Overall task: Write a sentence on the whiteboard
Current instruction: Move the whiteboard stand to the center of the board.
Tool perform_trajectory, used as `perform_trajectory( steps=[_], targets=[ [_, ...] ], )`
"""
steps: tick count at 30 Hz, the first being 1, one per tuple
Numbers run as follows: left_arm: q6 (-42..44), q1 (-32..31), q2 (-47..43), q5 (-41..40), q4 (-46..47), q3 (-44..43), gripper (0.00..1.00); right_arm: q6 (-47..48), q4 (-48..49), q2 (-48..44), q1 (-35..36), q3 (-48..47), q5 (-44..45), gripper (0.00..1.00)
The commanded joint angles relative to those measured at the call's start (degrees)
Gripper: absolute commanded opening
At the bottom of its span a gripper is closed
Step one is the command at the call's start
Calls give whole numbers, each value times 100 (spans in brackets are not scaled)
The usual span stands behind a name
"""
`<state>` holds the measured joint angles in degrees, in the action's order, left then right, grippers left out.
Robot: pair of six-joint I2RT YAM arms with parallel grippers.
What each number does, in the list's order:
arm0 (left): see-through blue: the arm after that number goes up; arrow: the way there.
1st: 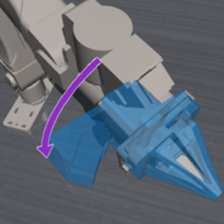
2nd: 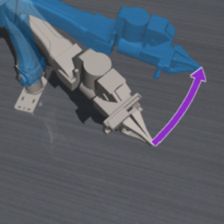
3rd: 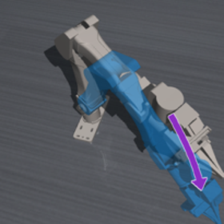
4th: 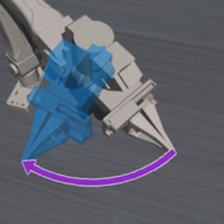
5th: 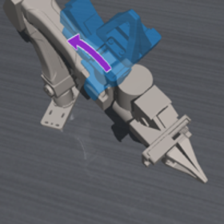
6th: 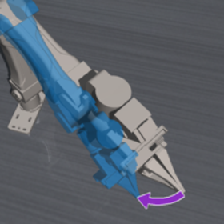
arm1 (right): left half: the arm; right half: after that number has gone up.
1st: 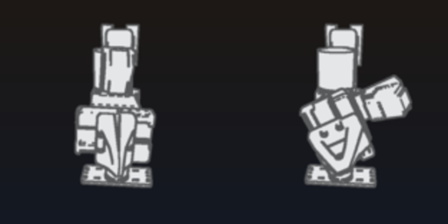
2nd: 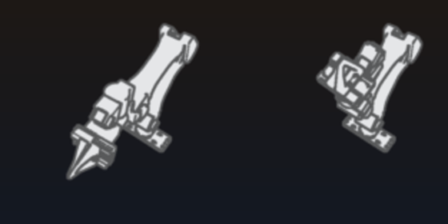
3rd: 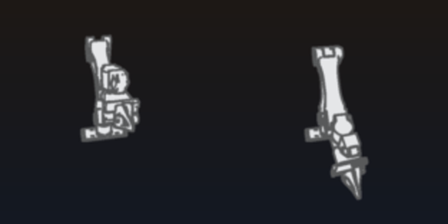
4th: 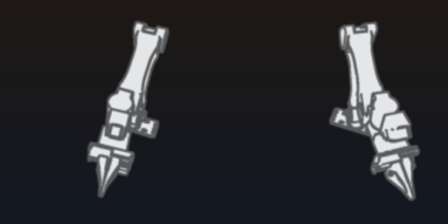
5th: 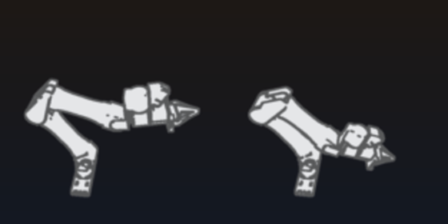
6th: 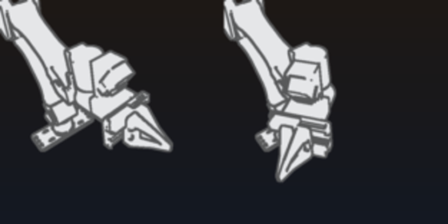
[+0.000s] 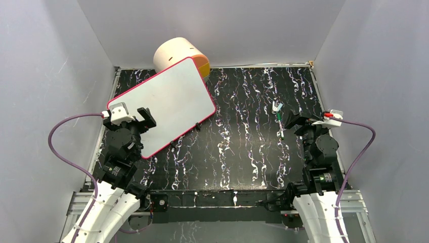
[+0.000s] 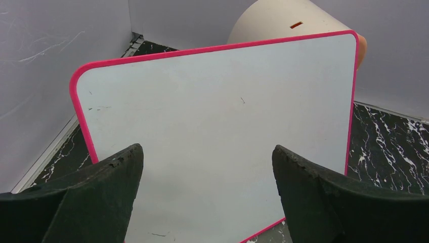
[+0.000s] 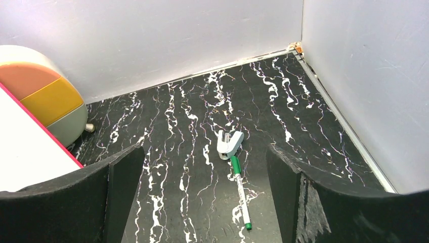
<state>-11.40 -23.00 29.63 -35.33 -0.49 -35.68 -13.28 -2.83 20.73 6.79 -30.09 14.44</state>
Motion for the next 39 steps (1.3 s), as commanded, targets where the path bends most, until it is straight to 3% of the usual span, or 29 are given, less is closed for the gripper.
perform_trajectory(
  steps=[1,15,19,23,28,32,39],
  targets=[
    [-44,-11,-51,-21,79,-128,95,49,292,-51,15,-76,60,99],
    [-219,-4,572,284,-521,-386,95,46,292,-257,13,-76,112,99],
    [-426,-8,835,931,-898,-602,95,23,292,-344,13,-67,88,99],
    [-972,-5,817,1638,-939,-350,95,10,292,-381,16,-53,44,99],
    [-1790,-10,1227,1823,-1278,-287,94,-22,292,-476,16,-33,7,99],
    [-2290,-113,1547,1676,-1586,-270,93,-68,292,-567,16,-12,-86,99],
    [-2980,-815,1958,570,-1884,-45,87,-94,300,-643,15,17,-98,99]
  ],
)
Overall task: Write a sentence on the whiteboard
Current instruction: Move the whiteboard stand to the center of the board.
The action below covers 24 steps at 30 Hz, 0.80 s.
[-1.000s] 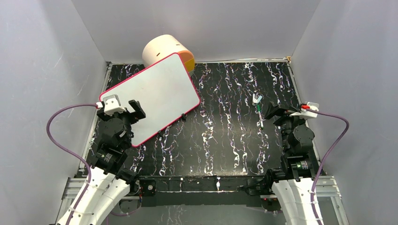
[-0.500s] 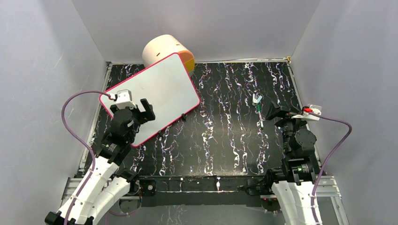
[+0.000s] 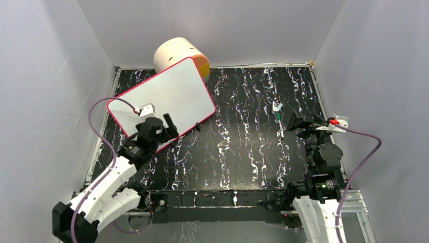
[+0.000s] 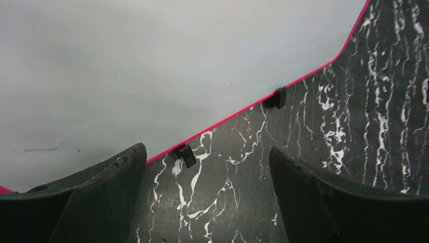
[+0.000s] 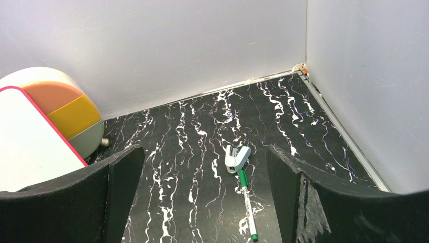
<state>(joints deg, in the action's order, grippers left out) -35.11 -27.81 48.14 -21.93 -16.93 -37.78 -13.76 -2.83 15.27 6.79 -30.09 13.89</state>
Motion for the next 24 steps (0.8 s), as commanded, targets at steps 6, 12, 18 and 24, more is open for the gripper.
perform_trajectory(
  steps=[6,12,18,24],
  targets=[
    [-1411,-931,678,-1500,-100,527,75,-48,305,-118,24,27,-68,99],
    [-1716,-1195,1241,-1928,258,598,69,-40,301,-138,24,29,-81,99],
    [-1869,-1252,1789,-2019,830,746,56,-49,292,-121,24,29,-71,99],
    [-1956,-1251,2081,-2075,972,795,49,-50,292,-131,27,28,-43,99]
  ],
)
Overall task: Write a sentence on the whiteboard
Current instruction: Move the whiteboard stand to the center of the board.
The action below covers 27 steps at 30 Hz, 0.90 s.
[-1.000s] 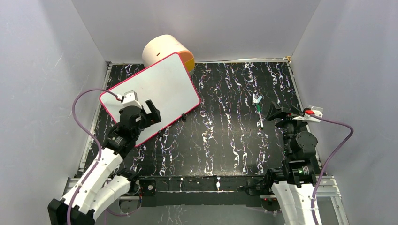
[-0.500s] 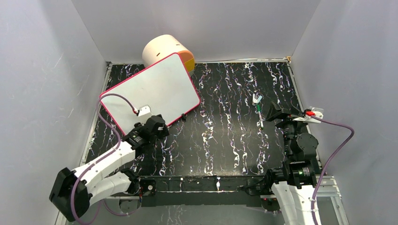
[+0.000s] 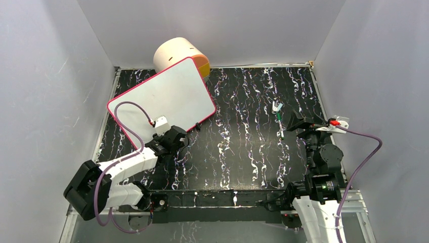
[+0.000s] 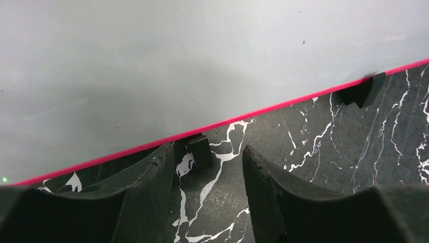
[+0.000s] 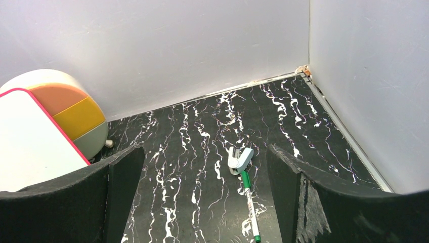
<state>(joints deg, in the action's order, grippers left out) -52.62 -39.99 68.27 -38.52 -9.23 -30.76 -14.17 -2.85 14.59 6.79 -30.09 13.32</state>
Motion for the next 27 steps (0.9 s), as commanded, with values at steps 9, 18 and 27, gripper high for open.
perform_trajectory(
  steps=[9,18,27],
  targets=[
    [-160,-37,379,-517,599,299,41,-37,294,-83,22,29,4,99],
    [124,-48,859,-442,871,195,21,-66,315,-131,33,38,-21,99],
    [49,-347,903,-159,880,298,0,-101,320,-208,33,47,-45,99]
  ],
)
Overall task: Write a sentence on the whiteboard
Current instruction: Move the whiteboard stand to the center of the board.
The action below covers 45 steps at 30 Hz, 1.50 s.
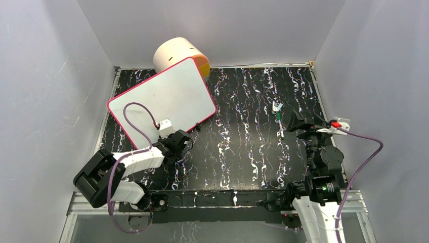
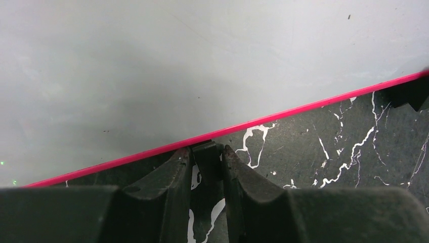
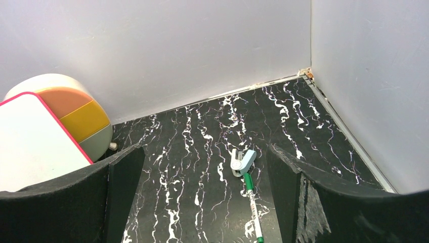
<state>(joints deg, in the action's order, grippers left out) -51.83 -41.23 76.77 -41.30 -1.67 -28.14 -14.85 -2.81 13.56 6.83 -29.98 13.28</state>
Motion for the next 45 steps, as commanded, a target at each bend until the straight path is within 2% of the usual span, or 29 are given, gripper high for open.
perform_trajectory(
  steps=[1,16,21,27,35,45],
  targets=[
    [-29,-272,57,123,123,44,0,-39,308,-114,29,36,-44,99],
    [-178,-1194,527,142,130,-293,0,-5,290,-222,44,29,14,99],
    [124,-1438,859,90,141,-629,0,0,290,-239,77,27,25,99],
    [558,-1466,1126,647,650,-885,0,9,290,-240,89,20,48,99],
    [987,-1475,1407,976,835,-1050,0,13,290,-214,99,20,47,99],
    [1414,-1475,1238,1203,932,-933,0,1,290,-139,99,3,35,99]
  ],
)
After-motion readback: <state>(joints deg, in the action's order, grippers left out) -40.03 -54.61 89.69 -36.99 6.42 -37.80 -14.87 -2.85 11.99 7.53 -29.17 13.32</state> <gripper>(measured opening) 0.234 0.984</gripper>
